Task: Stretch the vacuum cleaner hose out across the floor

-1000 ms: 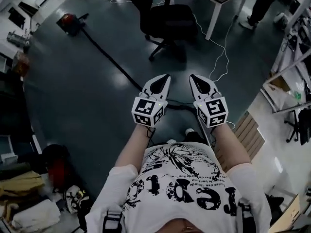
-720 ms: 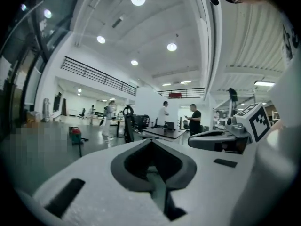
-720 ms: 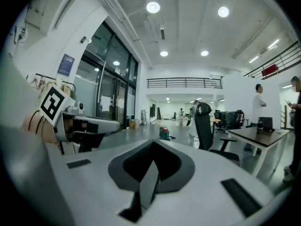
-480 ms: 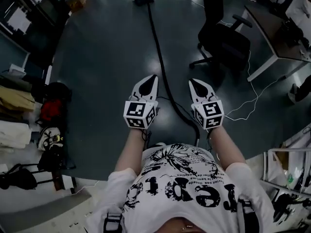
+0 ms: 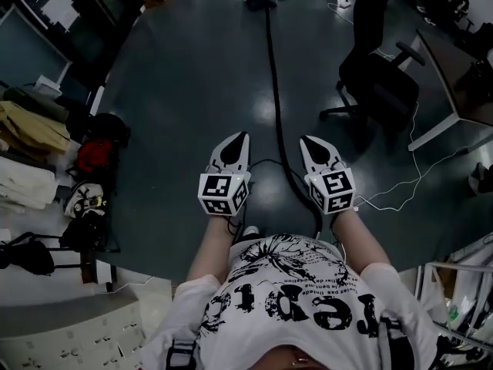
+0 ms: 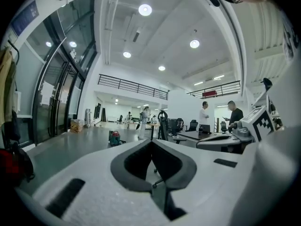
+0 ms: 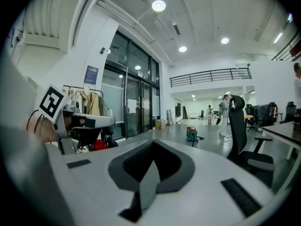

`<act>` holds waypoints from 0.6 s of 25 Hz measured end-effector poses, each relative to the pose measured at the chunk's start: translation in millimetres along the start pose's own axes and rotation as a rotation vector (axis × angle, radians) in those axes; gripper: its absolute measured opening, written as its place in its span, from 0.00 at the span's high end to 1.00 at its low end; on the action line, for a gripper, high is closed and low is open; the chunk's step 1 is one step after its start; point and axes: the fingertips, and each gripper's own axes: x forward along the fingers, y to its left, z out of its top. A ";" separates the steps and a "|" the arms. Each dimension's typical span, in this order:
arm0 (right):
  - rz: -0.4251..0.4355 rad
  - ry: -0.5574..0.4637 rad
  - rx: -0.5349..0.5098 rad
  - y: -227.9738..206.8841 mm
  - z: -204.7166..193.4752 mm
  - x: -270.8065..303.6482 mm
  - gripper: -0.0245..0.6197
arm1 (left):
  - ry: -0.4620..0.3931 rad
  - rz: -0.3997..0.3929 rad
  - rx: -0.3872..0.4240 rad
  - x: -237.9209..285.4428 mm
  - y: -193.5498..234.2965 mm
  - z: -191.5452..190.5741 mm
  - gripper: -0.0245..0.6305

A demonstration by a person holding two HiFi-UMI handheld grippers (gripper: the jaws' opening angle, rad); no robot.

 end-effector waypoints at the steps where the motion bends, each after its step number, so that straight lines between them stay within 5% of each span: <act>1: -0.001 -0.008 0.006 2.2 3.2 4.4 0.96 | -0.006 -0.001 -0.001 -0.3 5.9 4.3 0.96; 7: -0.064 0.008 -0.022 10.5 16.1 33.1 0.96 | -0.047 0.005 0.084 0.8 53.5 33.2 0.96; 15: -0.095 -0.007 -0.024 40.5 27.0 77.5 0.96 | -0.048 -0.004 0.065 -0.6 115.2 40.0 0.96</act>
